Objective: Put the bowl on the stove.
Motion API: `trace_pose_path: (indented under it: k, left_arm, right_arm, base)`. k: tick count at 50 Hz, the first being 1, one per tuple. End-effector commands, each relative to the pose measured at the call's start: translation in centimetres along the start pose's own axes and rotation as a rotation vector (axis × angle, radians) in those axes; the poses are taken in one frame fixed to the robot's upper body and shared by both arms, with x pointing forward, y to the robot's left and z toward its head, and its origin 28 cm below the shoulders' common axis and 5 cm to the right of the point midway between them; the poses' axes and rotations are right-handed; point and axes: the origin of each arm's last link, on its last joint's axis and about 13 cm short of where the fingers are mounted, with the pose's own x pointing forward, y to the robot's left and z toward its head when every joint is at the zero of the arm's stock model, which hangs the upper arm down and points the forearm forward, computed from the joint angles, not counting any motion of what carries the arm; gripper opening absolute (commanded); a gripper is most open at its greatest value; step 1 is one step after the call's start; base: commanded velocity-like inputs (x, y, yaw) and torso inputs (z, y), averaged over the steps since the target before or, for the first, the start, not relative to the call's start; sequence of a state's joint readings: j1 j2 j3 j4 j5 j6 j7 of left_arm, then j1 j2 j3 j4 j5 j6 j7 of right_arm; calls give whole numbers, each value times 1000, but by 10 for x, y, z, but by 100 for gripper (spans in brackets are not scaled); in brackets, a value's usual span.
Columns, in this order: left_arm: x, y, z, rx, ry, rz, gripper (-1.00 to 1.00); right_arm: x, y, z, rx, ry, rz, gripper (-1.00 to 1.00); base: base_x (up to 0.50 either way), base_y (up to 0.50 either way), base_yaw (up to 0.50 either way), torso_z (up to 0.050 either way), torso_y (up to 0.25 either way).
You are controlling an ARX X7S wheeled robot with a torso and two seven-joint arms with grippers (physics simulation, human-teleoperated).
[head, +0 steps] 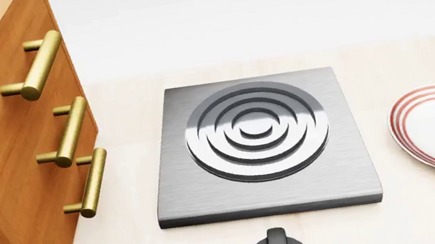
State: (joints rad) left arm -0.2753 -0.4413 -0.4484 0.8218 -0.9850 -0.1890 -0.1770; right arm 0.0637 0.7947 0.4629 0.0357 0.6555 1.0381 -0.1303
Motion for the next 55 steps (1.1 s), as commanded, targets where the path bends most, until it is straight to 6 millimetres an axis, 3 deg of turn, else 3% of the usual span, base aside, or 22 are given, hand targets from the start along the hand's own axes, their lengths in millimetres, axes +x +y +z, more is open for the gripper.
trace_pose_path:
  k: [1, 14, 15, 31, 47, 55]
  left_arm:
    - [0, 0, 0, 0, 0, 0, 100]
    - [0, 0, 0, 1, -1, 1, 100]
    - [0, 0, 0, 1, -1, 1, 100]
    - [0, 0, 0, 2, -1, 1, 100]
    - [-1, 0, 1, 1, -2, 1, 100]
    - [-1, 0, 1, 1, 0, -1, 100]
  right_arm:
    - [3, 0, -10, 2, 29, -3, 100]
    - [3, 2, -10, -8, 14, -9, 100]
    - [3, 1, -8, -14, 4, -24, -100]
    - [-2, 3, 11, -54, -94, -30, -100]
    - [-26, 17, 64, -189, -258, 32, -100]
    - [-32, 41, 95, -297, -336, 171, -100]
  base:
    - [0, 0, 0, 0, 0]
    - [0, 0, 0, 0, 0]
    - [0, 0, 0, 0, 0]
    - [0, 0, 0, 0, 0]
    - [0, 0, 0, 0, 0]
    - [0, 0, 0, 0, 0]
